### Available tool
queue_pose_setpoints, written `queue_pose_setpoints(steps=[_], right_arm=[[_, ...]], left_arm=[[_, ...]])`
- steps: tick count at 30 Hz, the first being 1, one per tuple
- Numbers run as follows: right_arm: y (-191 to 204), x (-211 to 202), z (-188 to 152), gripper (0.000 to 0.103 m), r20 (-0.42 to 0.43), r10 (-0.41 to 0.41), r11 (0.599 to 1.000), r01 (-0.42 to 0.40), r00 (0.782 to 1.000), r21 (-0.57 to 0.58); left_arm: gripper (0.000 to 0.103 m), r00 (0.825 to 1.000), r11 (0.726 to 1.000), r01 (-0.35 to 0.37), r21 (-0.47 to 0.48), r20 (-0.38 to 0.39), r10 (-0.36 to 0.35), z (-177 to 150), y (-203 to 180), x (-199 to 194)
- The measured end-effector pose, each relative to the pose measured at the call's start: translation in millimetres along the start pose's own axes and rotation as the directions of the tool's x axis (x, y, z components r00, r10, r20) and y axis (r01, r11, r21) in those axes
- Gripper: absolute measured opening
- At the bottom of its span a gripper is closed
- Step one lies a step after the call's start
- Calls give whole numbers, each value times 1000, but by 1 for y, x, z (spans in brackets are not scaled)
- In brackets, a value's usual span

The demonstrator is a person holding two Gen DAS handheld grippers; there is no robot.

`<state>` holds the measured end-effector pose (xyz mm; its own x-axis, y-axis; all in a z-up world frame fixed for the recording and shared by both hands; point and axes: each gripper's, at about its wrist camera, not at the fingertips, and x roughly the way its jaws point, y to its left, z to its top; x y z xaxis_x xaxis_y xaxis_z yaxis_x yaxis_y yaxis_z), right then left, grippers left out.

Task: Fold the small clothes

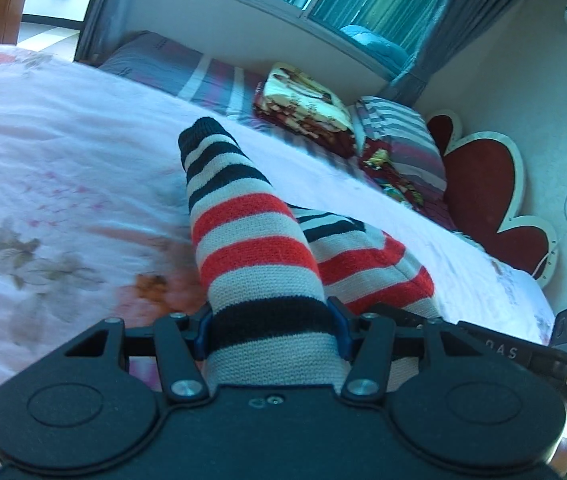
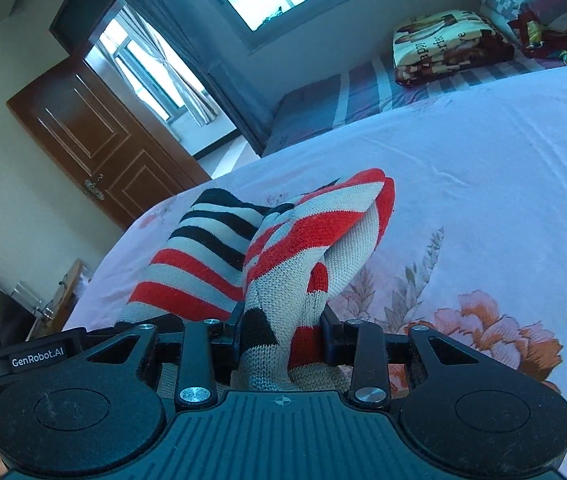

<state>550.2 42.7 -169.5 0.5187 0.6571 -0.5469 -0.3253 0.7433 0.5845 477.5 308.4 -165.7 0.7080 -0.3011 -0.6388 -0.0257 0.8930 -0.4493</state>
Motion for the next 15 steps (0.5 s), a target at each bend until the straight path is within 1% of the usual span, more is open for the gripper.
queue_pose_setpoints(steps=[3,6,8,10,13,15], right_arm=[[-7,5,-9,35,-2,-30,1000,30,1000,-5],[-19,6,-13,35,-26,-36,999,37,999,13],[-25,7,-15,35,-35,-47,999,47,998,8],[-28,7,-15,38,-40,-50,999,51,998,15],[-23,2,-13,40,-46,-62,998,62,997,4],[-21,-3,-11,40,-40,-80,997,80,996,-3]], left_arm=[[53,999,999,-30,-20,-25,29,-6,24,9],[56,999,999,-21,-43,-31,19,-14,41,13],[56,1000,999,-18,-35,-25,17,-16,41,14],[58,999,1000,-29,-11,-24,29,-15,37,16],[61,999,999,-46,-7,-28,46,-12,34,16],[61,998,998,-60,-3,-30,60,-11,31,14]])
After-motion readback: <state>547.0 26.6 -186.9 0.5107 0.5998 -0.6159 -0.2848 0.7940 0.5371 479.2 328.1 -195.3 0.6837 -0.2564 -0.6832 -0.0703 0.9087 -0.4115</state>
